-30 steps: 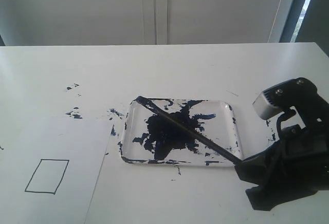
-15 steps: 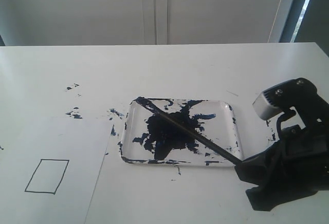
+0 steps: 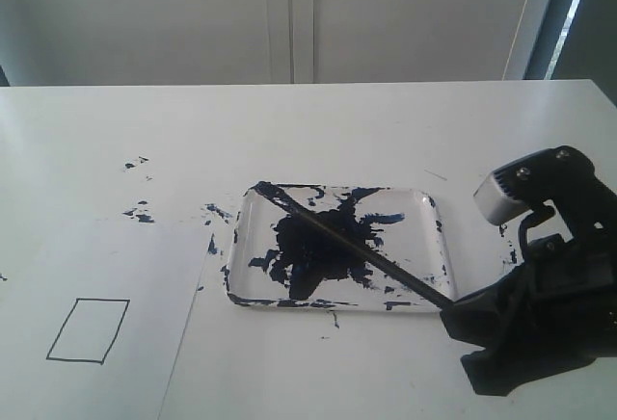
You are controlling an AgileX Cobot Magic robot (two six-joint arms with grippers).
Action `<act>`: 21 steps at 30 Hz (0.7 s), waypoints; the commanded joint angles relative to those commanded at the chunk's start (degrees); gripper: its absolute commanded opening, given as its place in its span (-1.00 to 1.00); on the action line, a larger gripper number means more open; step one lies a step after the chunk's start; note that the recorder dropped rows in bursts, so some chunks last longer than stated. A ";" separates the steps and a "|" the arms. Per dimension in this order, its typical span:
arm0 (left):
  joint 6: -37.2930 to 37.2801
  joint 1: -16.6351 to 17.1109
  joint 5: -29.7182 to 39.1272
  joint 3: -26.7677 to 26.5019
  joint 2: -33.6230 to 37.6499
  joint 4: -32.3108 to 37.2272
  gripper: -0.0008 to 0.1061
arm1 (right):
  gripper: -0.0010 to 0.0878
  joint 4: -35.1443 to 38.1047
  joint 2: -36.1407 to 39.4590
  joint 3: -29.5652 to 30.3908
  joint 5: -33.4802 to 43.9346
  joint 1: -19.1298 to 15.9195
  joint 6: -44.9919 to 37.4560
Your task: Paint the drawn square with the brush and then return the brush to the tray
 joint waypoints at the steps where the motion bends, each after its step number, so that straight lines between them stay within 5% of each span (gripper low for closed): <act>1: -4.66 0.00 0.24 0.00 0.00 -3.79 -0.93 | -0.98 0.00 0.00 0.00 0.00 0.00 0.00; 5: -10.57 0.00 1.45 0.00 1.42 -13.12 -0.93 | -0.98 0.00 0.00 0.00 0.00 0.00 0.00; 12: -15.88 0.12 3.59 0.25 8.67 -16.52 -0.92 | -0.98 0.00 0.00 0.00 0.00 0.00 0.00; 18: -17.26 0.12 -4.93 12.45 11.91 -17.99 -0.91 | -0.98 0.00 0.00 0.00 0.12 0.00 0.00; 21: -18.14 0.12 -5.49 13.23 11.91 -15.70 -0.58 | -0.98 0.09 0.00 0.00 1.91 0.00 0.00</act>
